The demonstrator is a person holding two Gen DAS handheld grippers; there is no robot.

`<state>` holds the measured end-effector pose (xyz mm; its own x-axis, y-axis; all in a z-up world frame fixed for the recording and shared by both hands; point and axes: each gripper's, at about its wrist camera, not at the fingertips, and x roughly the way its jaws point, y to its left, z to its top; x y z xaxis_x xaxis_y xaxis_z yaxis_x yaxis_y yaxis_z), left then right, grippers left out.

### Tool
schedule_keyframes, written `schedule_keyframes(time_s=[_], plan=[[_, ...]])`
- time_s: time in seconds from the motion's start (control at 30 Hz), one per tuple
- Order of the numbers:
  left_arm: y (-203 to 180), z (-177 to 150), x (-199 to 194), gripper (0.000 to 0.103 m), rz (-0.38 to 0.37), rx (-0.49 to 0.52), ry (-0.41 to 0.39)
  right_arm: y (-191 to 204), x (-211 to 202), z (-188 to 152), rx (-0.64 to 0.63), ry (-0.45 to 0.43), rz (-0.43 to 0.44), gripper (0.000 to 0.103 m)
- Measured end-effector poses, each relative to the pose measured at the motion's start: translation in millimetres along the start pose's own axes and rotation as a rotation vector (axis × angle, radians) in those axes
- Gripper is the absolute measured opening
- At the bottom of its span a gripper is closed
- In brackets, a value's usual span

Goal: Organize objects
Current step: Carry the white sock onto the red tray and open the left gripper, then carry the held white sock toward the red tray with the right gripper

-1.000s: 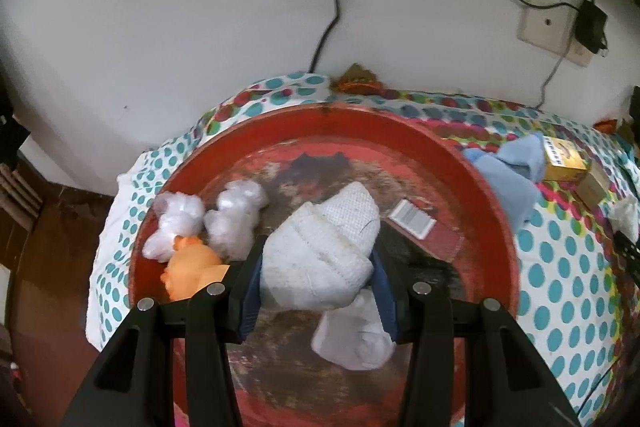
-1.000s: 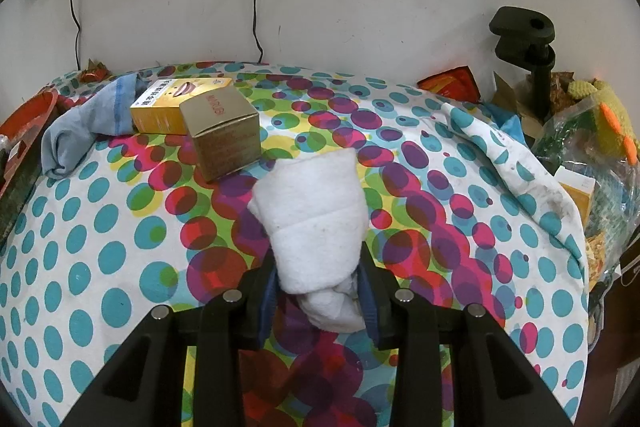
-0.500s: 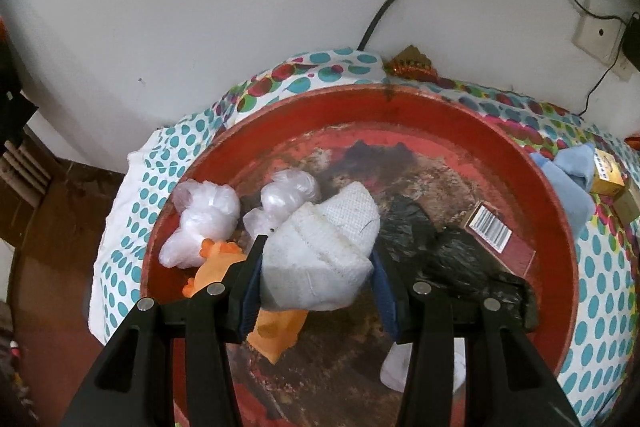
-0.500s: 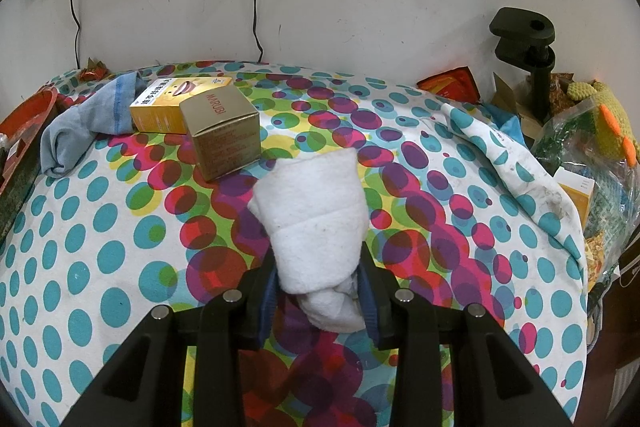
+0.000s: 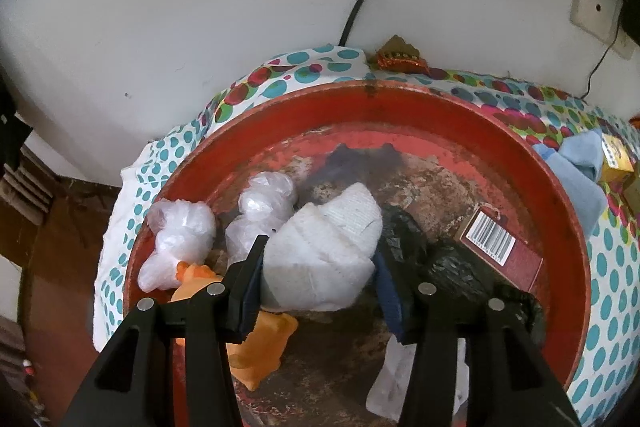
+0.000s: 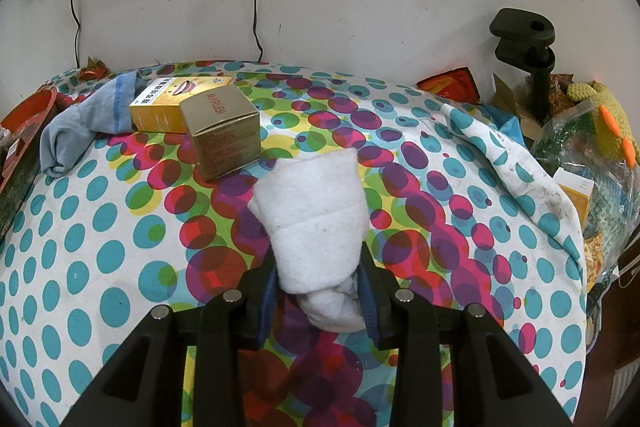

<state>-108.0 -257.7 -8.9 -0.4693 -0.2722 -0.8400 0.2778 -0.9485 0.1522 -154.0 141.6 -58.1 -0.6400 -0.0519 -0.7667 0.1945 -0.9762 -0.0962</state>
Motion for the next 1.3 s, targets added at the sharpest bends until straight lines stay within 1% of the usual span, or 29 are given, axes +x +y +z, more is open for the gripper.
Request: schedule_keyframes(time_s=[0.07, 0.13, 0.2, 0.3, 0.4, 0.63, 0.83, 0.9, 0.97, 1.03, 1.1, 1.3], plan=[[-1.3, -0.9, -0.7, 0.050, -0.001, 0.006, -0.003, 0.5, 0.2, 0.1, 0.000, 0.000, -0.004, 0.036], [-1.4, -1.5, -2.0, 0.054, -0.009, 0.010, -0.006, 0.7, 0.3, -0.1, 0.001, 0.000, -0.004, 0.036], [-1.9, -2.3, -4.4, 0.062, -0.003, 0.017, -0.013, 1.3, 0.4, -0.2, 0.001, 0.000, -0.004, 0.036], [-2.8, -4.5, -10.2, 0.070, 0.009, 0.033, -0.031, 2.5, 0.6, -0.4, 0.000, 0.000, -0.006, 0.036], [-1.9, -7.6, -16.2, 0.077, 0.005, 0.034, -0.041, 3.6, 0.3, -0.1, -0.002, 0.000, -0.010, 0.036], [0.4, -24.3, -38.5, 0.080, -0.045, 0.006, -0.093, 0.6, 0.1, -0.4, -0.008, 0.000, -0.017, 0.036], [2.8, -48.9, -55.8, 0.081, -0.067, -0.007, -0.120, -2.4, 0.3, -0.8, -0.017, 0.000, -0.028, 0.036], [3.9, -57.9, -61.0, 0.081, -0.061, -0.016, -0.130, -4.6, 0.2, -1.0, -0.017, 0.000, -0.029, 0.036], [4.3, -66.9, -66.2, 0.082, -0.034, -0.017, -0.150, 3.2, -0.7, -0.5, -0.018, 0.000, -0.030, 0.036], [4.6, -76.5, -71.3, 0.084, -0.008, -0.008, -0.169, 2.3, -1.0, -0.9, -0.021, 0.000, -0.035, 0.036], [4.7, -84.1, -74.8, 0.088, -0.001, 0.004, -0.179, -0.6, 0.0, -0.9, -0.024, -0.001, -0.039, 0.036], [6.0, -102.8, -78.7, 0.092, 0.017, 0.044, -0.208, 1.6, -0.5, -1.7, -0.032, -0.001, -0.049, 0.036]])
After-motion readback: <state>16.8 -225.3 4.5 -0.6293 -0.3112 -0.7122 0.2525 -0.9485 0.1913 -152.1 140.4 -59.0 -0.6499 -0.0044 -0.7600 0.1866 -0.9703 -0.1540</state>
